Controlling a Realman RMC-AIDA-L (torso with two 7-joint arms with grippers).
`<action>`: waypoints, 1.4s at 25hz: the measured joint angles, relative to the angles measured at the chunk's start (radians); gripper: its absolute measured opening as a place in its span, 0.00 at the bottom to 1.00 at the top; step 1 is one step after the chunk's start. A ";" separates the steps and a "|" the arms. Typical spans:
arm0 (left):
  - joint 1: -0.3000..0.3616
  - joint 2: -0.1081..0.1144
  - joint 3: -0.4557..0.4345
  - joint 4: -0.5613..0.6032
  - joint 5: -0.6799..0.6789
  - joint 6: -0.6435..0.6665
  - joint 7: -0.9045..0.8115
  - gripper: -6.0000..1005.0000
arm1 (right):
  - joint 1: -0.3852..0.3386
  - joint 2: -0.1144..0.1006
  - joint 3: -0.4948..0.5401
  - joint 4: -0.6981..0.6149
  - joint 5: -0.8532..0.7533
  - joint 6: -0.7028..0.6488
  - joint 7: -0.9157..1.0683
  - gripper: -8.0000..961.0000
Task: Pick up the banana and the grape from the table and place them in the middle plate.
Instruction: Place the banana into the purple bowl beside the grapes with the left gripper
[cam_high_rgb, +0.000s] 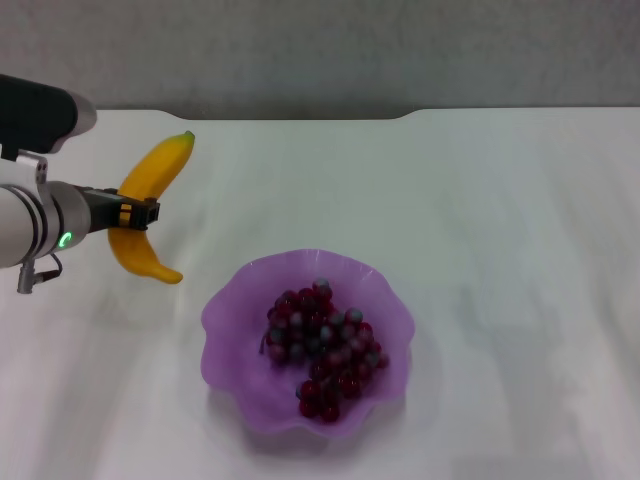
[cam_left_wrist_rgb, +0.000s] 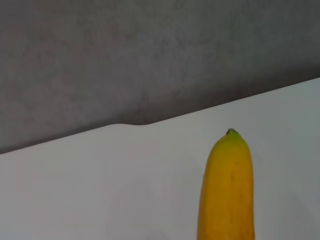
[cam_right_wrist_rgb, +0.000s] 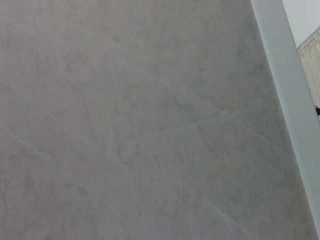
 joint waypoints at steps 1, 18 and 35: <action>0.004 0.000 0.001 0.012 -0.003 -0.004 0.002 0.49 | -0.001 0.000 0.000 0.000 0.002 0.000 -0.001 0.93; 0.178 -0.002 0.163 0.330 -0.128 -0.144 0.207 0.49 | -0.005 0.000 0.000 0.002 0.008 -0.001 -0.011 0.93; 0.154 -0.002 0.289 0.268 -0.203 -0.200 0.226 0.50 | -0.002 0.000 0.000 0.004 0.003 0.001 -0.011 0.93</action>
